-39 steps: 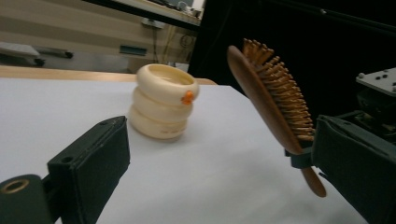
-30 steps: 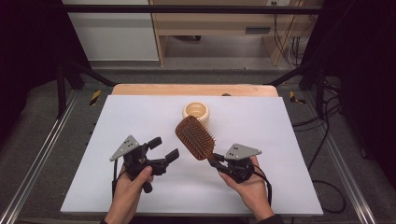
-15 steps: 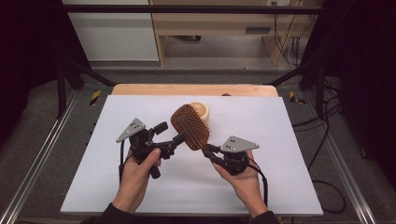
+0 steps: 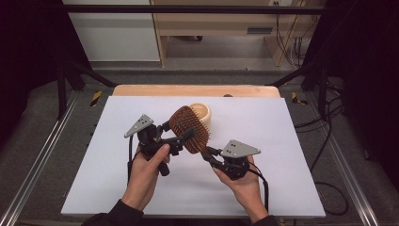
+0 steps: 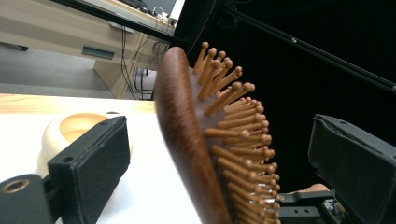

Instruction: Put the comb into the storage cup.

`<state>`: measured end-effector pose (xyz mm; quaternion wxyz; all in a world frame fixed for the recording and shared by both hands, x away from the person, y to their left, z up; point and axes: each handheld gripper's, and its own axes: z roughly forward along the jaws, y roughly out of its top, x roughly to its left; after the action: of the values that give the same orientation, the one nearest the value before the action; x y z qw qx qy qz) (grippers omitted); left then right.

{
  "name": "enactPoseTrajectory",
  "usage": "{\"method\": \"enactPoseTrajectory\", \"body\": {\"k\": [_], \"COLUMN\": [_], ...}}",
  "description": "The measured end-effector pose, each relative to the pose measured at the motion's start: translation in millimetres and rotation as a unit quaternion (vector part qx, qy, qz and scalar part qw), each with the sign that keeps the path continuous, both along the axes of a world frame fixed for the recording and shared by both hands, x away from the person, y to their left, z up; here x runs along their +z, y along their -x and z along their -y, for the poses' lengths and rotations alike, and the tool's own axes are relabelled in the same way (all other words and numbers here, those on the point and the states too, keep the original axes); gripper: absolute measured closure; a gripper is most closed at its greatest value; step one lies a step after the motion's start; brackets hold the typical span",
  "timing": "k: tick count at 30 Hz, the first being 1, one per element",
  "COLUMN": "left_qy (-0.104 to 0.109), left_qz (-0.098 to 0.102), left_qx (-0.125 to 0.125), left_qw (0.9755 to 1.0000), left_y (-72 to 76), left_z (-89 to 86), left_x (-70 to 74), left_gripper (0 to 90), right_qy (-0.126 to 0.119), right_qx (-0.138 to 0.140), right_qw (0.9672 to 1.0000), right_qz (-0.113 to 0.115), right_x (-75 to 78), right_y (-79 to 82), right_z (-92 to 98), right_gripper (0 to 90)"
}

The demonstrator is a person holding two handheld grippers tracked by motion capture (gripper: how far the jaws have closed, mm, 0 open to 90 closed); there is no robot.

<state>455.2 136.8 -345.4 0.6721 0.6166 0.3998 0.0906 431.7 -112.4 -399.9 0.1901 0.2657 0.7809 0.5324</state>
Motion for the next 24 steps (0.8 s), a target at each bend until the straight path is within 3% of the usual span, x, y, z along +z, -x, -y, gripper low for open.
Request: {"method": "enactPoseTrajectory", "body": {"k": [9, 24], "left_qy": [0.023, 0.028], "left_qz": [-0.009, -0.019], "left_qx": [0.013, 0.026], "left_qw": [0.9996, 0.9991], "left_y": [-1.8, -2.0], "left_z": [-1.0, -4.6], "left_x": [0.4, 2.4], "left_gripper": [12.2, 28.1], "right_qy": [0.001, 0.006], "right_qx": [0.002, 0.003], "right_qw": [1.0000, 0.9999], "right_qz": [0.005, 0.010], "right_x": [-1.7, -2.5], "right_y": [2.2, 4.1], "right_z": [-2.7, -6.7], "right_gripper": [73.2, 73.2]}}
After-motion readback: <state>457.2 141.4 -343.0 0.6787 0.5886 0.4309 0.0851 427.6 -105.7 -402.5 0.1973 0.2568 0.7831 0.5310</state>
